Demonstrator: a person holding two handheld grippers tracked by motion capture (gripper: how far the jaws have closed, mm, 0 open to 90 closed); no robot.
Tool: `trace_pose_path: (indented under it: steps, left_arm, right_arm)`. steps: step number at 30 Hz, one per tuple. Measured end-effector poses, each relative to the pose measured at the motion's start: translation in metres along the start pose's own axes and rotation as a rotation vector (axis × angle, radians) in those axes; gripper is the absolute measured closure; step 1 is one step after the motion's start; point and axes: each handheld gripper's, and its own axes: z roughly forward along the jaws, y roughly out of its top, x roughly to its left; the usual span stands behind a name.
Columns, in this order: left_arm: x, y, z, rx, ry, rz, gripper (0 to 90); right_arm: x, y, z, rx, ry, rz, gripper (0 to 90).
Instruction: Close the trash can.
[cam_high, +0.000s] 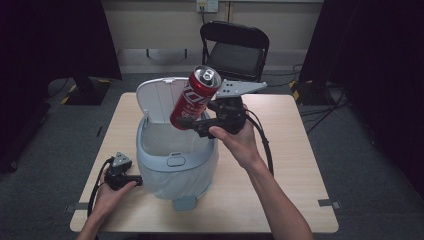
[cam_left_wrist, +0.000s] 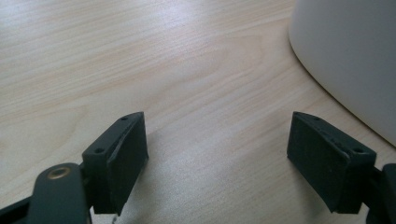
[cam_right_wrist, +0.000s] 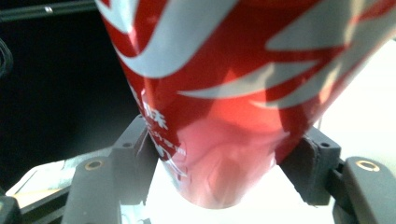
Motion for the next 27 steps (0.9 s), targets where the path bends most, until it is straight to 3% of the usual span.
trace_pose_path:
  steps: [7,11,15,18,27]
  left_arm:
    - [0.000,0.000,0.000,0.002,-0.001,0.000,19.7]
    - [0.000,0.000,0.000,0.000,0.000,0.000,19.7]
    - [0.000,0.000,0.000,0.001,-0.001,0.000,19.6]
    - [0.000,0.000,0.000,0.000,0.001,0.001,19.6]
    - [0.000,0.000,0.000,0.001,0.000,0.001,19.5]
  right_arm:
    - [0.000,-0.009,0.021,0.059,-0.006,-0.005,28.8]
    - [-0.001,-0.013,0.023,0.071,-0.023,0.000,27.7]
    - [-0.003,-0.015,0.018,0.068,-0.031,0.005,29.5]
    - [-0.005,-0.017,0.012,0.060,-0.042,-0.001,35.8]
    - [-0.017,-0.020,-0.011,0.056,-0.138,-0.004,38.6]
